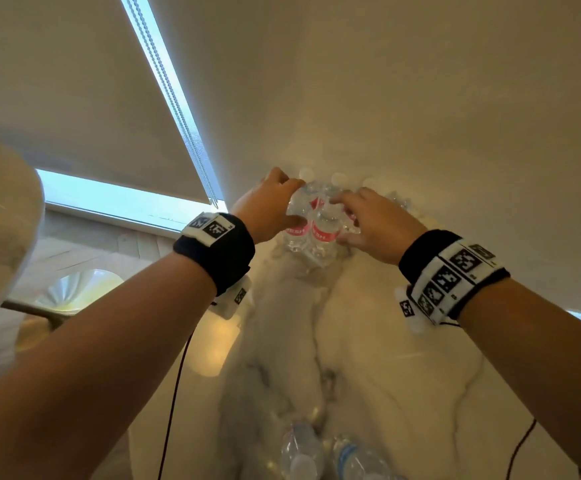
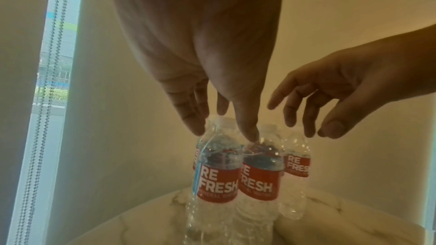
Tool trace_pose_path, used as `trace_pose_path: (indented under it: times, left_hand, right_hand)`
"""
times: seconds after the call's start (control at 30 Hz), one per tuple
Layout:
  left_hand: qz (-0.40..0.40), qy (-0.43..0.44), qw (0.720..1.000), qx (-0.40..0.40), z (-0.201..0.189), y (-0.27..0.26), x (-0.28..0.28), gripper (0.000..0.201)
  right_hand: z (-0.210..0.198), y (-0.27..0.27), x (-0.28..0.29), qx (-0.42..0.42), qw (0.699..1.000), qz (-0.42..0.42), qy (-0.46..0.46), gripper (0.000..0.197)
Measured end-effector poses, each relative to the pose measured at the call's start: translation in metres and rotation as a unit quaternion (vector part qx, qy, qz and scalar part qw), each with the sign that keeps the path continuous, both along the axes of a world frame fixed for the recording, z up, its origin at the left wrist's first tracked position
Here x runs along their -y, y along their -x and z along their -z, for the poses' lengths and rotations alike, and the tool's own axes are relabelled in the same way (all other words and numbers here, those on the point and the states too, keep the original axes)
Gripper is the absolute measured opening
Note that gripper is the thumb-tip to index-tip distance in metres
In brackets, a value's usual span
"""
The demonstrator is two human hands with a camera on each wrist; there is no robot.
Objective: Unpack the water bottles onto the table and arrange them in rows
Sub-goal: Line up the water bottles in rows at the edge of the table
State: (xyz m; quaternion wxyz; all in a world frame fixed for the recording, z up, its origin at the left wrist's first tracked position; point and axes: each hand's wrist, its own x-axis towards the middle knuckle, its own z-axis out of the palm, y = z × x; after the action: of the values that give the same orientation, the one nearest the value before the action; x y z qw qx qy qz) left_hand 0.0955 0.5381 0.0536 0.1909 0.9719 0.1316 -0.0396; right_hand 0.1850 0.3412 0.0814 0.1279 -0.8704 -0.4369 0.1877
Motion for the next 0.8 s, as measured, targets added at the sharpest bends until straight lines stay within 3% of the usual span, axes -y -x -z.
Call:
trace_pose_path:
  times: [0.13,0.3,0.47,0.53,0.63,0.8]
  left_hand:
    - [-0.016,0.016,0.998,0.060,-0.015,0.064,0.035,0.062]
    - [0.090,0.144,0.985,0.013,-0.036,0.168,0.101,0.033]
    - [0.165,0.171,0.965,-0.108,-0.027,0.240,0.148,0.053]
    - [0.191,0.143,0.961,-0.142,-0.020,0.248,0.160,0.053]
    - [0.183,0.130,0.964,-0.144,-0.014,0.241,0.168,0.034]
    - [0.165,0.099,0.974,-0.122,-0.009,0.176,0.163,0.032]
  right_hand:
    - [-0.018,0.057,0.058,-0.052,0.998,-0.037,-0.020,0.037]
    - [-0.035,0.142,0.136,-0.152,0.982,-0.111,0.032,0.033]
    - [-0.021,0.195,0.175,-0.160,0.963,-0.175,0.129,0.048]
    - [-0.015,0.206,0.177,-0.139,0.961,-0.181,0.158,0.039]
    - [-0.009,0.205,0.177,-0.120,0.971,-0.153,0.138,0.025]
    - [0.001,0.152,0.171,-0.084,0.987,-0.075,0.112,0.024]
